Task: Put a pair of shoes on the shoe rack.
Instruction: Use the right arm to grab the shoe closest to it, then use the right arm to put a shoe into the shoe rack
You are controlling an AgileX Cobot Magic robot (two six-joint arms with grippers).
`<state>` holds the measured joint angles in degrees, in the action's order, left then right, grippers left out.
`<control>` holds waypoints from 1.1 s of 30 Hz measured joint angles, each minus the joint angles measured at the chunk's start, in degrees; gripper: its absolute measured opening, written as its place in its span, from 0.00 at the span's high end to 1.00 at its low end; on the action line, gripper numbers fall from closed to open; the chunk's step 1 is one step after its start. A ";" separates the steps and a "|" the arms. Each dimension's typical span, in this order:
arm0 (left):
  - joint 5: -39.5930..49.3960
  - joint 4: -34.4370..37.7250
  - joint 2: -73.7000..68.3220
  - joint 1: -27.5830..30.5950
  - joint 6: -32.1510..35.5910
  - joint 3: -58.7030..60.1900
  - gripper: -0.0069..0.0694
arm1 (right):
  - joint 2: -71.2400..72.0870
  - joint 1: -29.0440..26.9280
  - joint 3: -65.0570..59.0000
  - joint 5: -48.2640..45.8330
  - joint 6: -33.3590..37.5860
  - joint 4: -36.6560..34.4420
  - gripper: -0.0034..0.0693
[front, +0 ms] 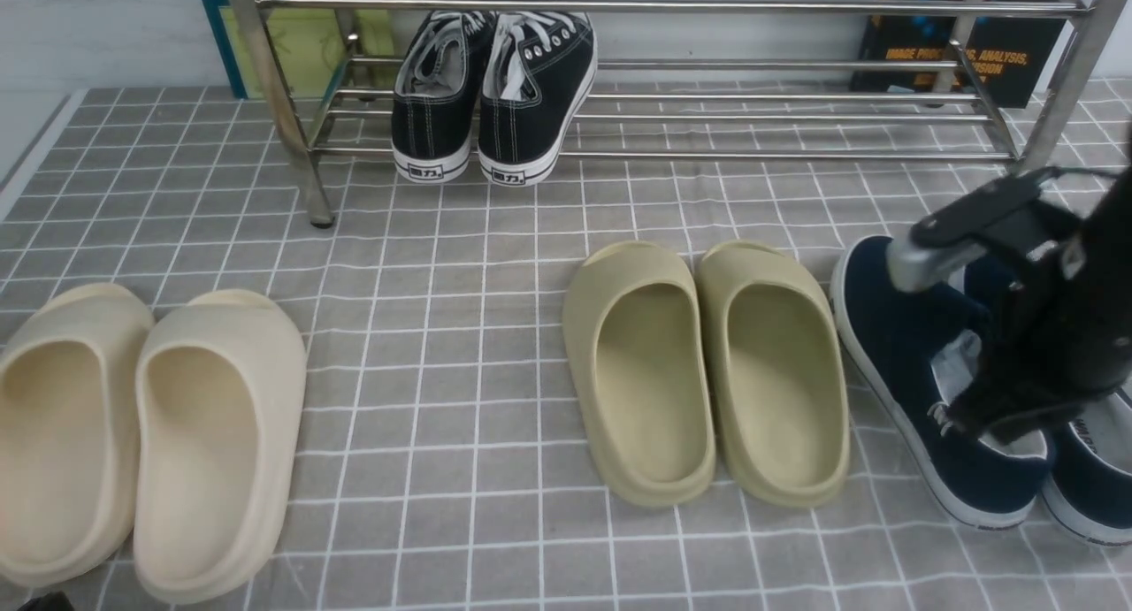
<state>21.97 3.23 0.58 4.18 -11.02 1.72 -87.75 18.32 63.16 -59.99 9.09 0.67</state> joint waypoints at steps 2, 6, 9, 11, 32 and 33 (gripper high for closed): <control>0.00 0.00 0.00 0.00 0.00 0.00 0.83 | -2.39 0.15 0.00 1.28 -2.03 1.11 0.62; 0.00 0.00 0.00 0.00 0.00 0.00 0.82 | -5.66 0.17 0.02 4.15 -3.91 1.29 0.43; 0.00 0.00 0.00 0.00 0.00 0.00 0.82 | -8.64 0.22 0.07 5.56 -5.05 0.86 0.36; 0.00 0.00 0.00 0.00 0.00 0.00 0.81 | -10.36 0.28 0.13 5.95 -6.48 0.52 0.37; 0.00 0.00 0.00 0.00 0.00 0.00 0.79 | -1.96 0.46 6.07 3.49 -11.18 0.16 0.90; 0.00 0.00 0.00 0.00 0.00 0.00 0.79 | -1.96 0.46 6.07 3.49 -11.18 0.16 0.90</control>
<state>21.97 3.23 0.58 4.18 -11.02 1.72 -89.71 18.78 69.23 -56.50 -2.10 0.83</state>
